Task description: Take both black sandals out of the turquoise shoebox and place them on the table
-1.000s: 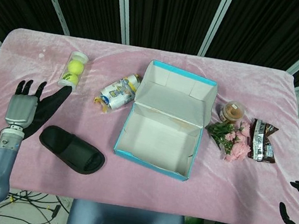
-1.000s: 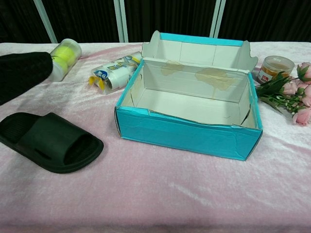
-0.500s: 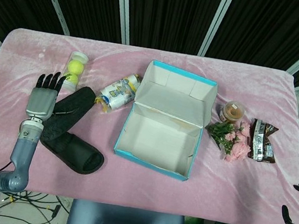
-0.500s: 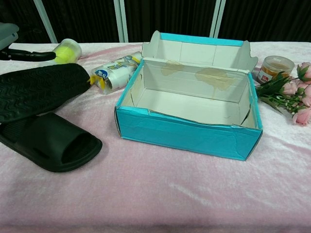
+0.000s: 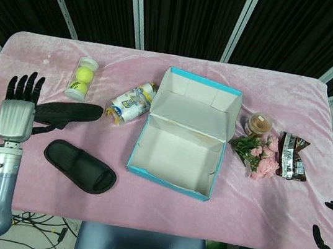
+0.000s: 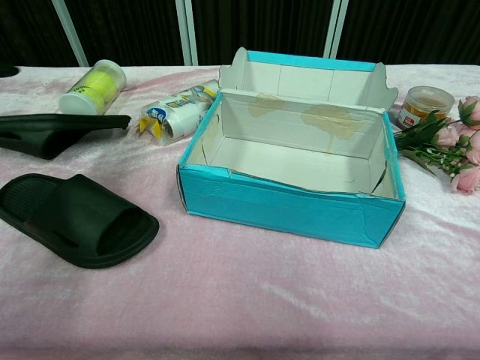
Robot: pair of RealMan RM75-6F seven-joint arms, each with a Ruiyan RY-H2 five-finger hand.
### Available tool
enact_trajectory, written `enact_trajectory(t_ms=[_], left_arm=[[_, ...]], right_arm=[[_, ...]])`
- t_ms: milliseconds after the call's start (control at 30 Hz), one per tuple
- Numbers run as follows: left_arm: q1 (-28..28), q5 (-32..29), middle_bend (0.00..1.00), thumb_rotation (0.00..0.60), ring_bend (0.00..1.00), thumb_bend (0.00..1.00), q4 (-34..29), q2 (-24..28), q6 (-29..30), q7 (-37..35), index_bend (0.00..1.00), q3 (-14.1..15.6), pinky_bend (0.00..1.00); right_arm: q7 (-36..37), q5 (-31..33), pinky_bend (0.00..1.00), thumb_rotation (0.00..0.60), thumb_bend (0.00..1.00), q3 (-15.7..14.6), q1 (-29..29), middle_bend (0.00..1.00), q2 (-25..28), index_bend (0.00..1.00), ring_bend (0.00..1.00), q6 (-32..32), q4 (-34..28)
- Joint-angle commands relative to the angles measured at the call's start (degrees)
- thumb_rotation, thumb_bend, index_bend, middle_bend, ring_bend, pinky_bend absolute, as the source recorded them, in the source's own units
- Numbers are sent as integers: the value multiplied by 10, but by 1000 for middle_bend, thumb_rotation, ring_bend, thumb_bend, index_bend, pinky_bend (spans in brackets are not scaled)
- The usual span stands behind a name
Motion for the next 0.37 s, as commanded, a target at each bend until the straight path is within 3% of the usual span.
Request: enact_trajectory(t_ms=[33, 133, 367], left_arm=[[66, 48, 0, 600, 0, 0, -79, 67, 42, -40, 0, 53, 0], [123, 77, 0, 600, 0, 0, -110, 104, 80, -72, 0, 97, 0], [183, 109, 0, 600, 0, 0, -113, 130, 96, -139, 0, 141, 0]], right_arm=[[-4, -1, 257, 600, 243, 1, 4, 266, 2, 315, 195, -4, -3], [-11, -9, 257, 600, 243, 1, 12, 265, 4, 315, 195, -9, -9], [-27, -16, 257, 600, 244, 1, 22, 266, 4, 315, 195, -17, -20]])
